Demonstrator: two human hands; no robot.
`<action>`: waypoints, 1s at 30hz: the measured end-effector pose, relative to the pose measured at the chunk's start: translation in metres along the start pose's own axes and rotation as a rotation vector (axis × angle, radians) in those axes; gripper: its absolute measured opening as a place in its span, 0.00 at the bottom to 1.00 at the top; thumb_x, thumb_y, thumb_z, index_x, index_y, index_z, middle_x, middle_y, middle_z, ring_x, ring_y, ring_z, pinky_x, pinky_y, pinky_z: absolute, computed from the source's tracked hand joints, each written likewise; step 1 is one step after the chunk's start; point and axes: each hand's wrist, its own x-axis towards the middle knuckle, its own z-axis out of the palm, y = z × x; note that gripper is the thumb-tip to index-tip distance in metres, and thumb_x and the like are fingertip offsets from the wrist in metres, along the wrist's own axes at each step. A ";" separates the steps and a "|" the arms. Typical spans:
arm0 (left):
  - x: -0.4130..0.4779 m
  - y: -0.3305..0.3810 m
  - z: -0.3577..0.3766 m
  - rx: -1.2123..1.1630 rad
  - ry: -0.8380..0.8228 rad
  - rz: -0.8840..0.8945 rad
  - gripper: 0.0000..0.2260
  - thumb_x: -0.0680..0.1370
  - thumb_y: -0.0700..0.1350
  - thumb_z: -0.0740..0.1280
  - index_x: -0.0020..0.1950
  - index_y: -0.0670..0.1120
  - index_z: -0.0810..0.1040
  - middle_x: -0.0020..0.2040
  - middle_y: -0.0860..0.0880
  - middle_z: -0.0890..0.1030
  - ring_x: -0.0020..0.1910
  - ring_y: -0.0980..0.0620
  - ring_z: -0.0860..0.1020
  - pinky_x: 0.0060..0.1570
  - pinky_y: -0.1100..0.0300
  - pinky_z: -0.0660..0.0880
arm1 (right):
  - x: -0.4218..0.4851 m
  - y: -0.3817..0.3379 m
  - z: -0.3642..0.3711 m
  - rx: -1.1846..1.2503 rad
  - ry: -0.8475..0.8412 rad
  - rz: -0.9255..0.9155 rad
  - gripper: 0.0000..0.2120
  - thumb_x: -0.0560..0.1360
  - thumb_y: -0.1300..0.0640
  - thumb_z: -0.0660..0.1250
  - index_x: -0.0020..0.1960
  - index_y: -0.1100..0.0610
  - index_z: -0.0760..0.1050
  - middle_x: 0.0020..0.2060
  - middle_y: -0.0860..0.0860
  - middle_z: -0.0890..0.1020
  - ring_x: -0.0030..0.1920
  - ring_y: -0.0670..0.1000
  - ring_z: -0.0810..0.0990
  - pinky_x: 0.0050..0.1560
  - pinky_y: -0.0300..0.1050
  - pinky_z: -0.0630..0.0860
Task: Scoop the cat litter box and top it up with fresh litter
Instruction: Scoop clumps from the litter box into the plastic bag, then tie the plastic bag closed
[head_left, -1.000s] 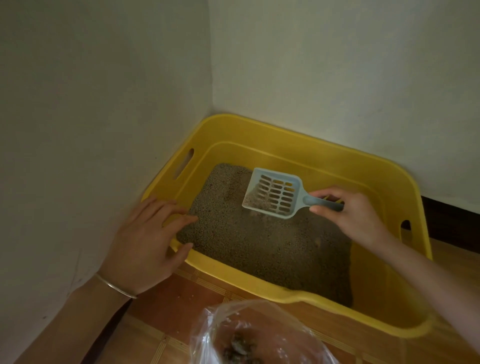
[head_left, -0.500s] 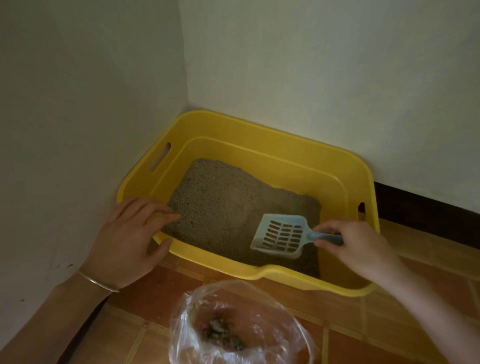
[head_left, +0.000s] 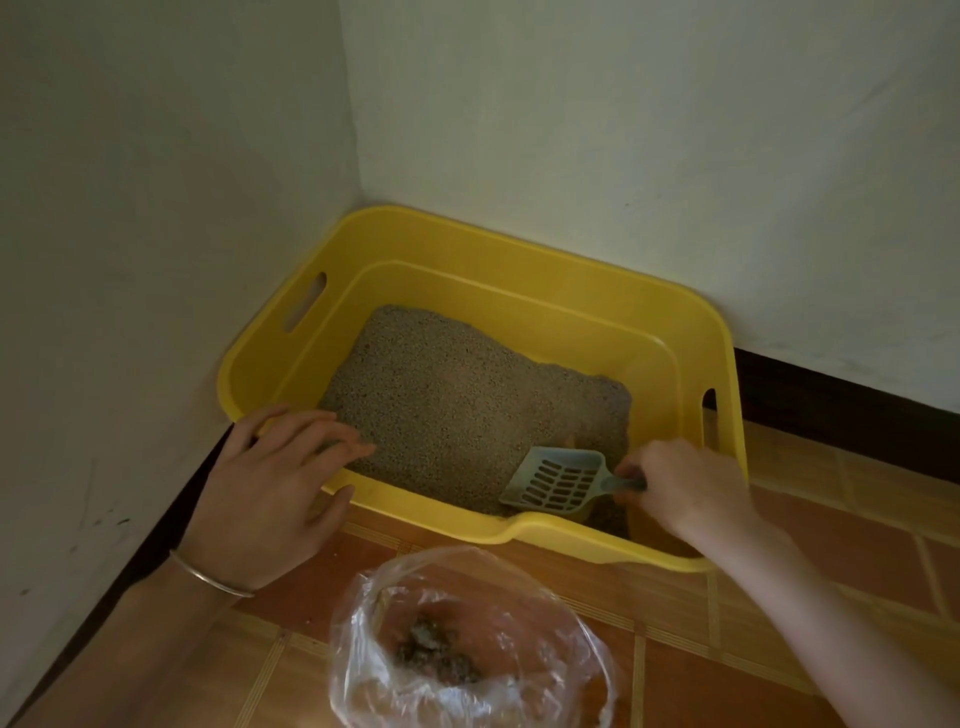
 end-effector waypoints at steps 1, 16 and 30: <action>0.000 0.000 0.000 0.004 -0.001 0.003 0.15 0.73 0.52 0.60 0.55 0.51 0.81 0.53 0.54 0.80 0.58 0.50 0.75 0.61 0.49 0.64 | 0.000 0.000 0.000 -0.010 -0.010 0.005 0.12 0.74 0.45 0.65 0.58 0.43 0.76 0.47 0.45 0.81 0.46 0.47 0.80 0.45 0.44 0.78; -0.013 0.005 -0.001 -0.043 0.036 0.043 0.15 0.73 0.50 0.60 0.54 0.51 0.82 0.51 0.54 0.81 0.56 0.53 0.74 0.67 0.44 0.60 | -0.031 0.002 -0.014 0.622 0.134 -0.195 0.14 0.70 0.53 0.70 0.56 0.46 0.77 0.49 0.39 0.80 0.47 0.31 0.75 0.47 0.23 0.68; -0.080 0.068 0.022 -0.278 -0.159 -0.086 0.15 0.73 0.56 0.62 0.57 0.53 0.76 0.54 0.52 0.78 0.53 0.52 0.75 0.43 0.58 0.77 | -0.120 -0.020 0.067 0.914 0.109 -0.282 0.15 0.66 0.41 0.69 0.52 0.40 0.79 0.50 0.36 0.79 0.55 0.37 0.76 0.55 0.31 0.70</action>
